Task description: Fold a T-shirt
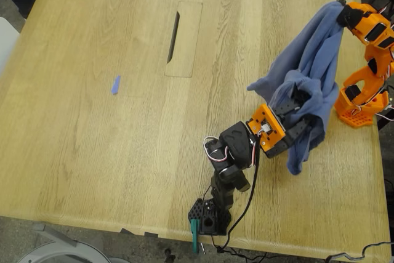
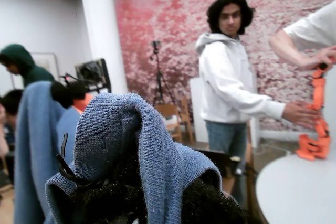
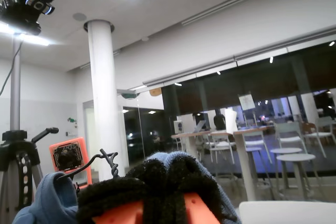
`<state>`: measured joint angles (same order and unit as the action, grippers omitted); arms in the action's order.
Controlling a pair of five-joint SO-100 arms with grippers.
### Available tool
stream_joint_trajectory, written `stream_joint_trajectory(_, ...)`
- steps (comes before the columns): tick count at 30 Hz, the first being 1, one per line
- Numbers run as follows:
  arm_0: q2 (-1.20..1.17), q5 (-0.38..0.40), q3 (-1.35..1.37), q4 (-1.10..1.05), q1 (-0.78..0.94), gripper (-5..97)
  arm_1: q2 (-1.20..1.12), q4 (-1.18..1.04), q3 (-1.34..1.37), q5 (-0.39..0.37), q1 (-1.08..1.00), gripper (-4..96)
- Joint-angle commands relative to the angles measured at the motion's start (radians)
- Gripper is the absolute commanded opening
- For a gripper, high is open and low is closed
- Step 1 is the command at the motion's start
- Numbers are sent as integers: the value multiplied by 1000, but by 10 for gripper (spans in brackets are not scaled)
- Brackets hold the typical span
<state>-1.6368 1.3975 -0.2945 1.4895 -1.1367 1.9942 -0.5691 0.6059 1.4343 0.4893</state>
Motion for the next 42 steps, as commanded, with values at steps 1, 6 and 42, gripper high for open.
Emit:
stream_joint_trajectory(1,-80,49,-40,61,-31,-3,64,-32,-46,6,5,0)
stream_joint_trajectory(6,-132,98,-40,209,21,-3,123,-98,18,0,-15,0)
stream_joint_trajectory(42,-675,316,1224,342,709,-3,626,-132,963,-67,-221,0)
